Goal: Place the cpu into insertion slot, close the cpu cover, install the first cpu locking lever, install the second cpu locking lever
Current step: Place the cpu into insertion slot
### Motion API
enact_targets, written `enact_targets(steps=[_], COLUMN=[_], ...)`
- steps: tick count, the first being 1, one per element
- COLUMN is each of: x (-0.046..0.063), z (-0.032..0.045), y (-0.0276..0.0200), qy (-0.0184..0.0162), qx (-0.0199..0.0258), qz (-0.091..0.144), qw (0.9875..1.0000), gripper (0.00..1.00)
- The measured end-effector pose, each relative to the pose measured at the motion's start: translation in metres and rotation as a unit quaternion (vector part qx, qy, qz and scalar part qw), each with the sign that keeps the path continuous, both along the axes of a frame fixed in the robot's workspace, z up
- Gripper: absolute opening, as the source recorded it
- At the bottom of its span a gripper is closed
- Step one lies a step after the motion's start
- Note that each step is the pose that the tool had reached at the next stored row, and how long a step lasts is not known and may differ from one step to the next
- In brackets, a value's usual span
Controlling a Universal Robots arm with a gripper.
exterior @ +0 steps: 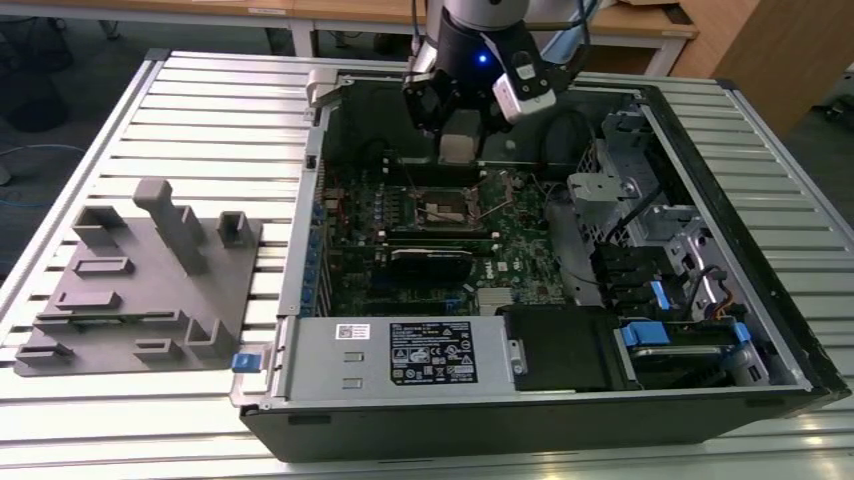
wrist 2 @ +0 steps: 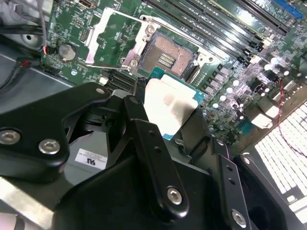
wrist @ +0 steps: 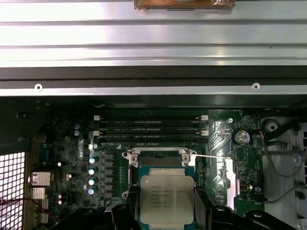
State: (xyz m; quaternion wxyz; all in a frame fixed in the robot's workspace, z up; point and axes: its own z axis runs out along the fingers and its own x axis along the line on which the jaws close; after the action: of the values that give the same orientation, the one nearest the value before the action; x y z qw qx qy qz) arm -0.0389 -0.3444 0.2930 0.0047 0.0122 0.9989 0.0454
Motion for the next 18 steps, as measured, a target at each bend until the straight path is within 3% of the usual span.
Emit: enact_targets(steps=[7, 18], x=[-0.001, -0.001], z=[-0.0115, -0.0122], y=[0.0, 0.0], qy=[0.0, 0.0], qx=[0.0, 0.0], qz=[0.001, 0.001], qw=[1.0, 1.0], gripper=[0.54, 0.54])
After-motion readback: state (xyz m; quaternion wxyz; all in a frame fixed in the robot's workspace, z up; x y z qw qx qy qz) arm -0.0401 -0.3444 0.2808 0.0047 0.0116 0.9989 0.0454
